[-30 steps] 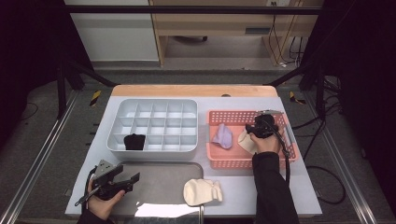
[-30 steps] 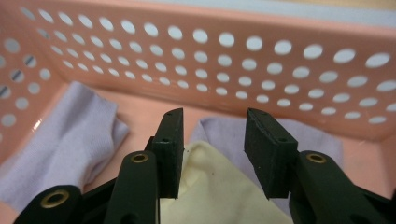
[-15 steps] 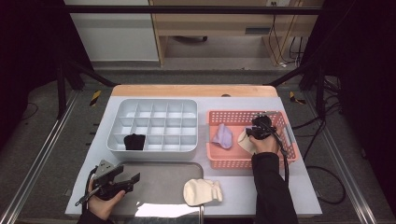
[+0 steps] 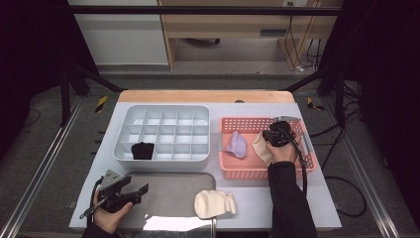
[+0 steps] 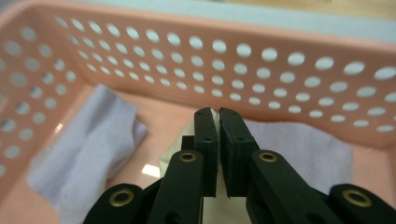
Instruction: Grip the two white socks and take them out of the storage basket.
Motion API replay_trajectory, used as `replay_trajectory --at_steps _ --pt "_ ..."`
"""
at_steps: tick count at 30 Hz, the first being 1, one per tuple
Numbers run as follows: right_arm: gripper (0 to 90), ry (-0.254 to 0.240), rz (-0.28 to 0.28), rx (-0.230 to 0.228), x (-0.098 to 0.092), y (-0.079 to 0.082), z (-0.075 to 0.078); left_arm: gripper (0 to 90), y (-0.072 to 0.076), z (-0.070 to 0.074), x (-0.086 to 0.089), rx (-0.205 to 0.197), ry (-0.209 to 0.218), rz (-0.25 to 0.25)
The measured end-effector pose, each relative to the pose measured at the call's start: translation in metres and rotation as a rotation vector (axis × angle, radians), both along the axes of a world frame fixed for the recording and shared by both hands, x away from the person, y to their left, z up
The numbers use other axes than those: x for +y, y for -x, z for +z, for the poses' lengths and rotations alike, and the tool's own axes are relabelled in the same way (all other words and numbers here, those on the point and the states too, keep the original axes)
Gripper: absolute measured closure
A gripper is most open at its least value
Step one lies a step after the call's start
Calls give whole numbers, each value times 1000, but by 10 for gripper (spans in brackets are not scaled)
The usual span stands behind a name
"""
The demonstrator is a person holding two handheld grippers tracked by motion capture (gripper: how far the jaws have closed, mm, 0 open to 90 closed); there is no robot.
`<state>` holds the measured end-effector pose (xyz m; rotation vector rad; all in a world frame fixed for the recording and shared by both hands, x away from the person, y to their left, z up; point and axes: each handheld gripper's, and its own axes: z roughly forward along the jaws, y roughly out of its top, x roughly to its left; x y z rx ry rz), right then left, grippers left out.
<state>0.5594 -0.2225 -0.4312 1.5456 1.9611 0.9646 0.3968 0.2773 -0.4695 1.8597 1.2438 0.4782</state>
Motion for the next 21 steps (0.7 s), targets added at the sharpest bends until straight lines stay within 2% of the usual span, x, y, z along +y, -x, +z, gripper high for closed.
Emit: replay_trajectory --at_steps 6,12,16,21 --pt "868 -53 25 -82 0 8 14 229 0 0 0 4 -1 -2" --pt "869 -115 53 -137 0 18 28 229 0 0 0 3 -1 -2" --pt "869 -139 77 -183 1 27 37 230 0 0 -1 3 -2 -3" --pt "869 -140 119 -238 5 40 56 231 0 0 -1 1 0 -3"
